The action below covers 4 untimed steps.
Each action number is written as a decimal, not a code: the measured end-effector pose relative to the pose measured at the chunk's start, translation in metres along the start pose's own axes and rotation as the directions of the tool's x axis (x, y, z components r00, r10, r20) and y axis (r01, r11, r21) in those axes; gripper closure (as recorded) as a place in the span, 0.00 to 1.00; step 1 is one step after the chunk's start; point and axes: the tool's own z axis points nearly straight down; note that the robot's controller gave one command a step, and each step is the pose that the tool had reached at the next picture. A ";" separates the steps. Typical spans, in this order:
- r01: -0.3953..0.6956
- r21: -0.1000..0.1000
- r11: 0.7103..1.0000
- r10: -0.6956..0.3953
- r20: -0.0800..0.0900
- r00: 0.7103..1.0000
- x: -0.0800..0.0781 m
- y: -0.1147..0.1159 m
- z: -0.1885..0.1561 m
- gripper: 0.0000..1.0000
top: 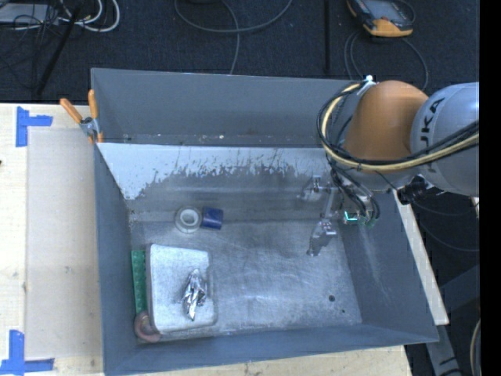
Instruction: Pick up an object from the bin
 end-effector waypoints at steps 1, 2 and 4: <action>-0.005 -0.004 1.000 0.005 0.001 1.000 0.000 0.067 0.050 0.00; -0.066 -0.004 0.998 0.066 0.008 0.998 -0.005 0.150 0.054 0.00; -0.273 0.000 0.962 0.273 0.010 0.962 -0.013 0.214 0.056 0.00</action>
Offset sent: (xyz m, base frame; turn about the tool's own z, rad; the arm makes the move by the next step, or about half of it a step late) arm 0.0013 0.0611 -0.0460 0.0115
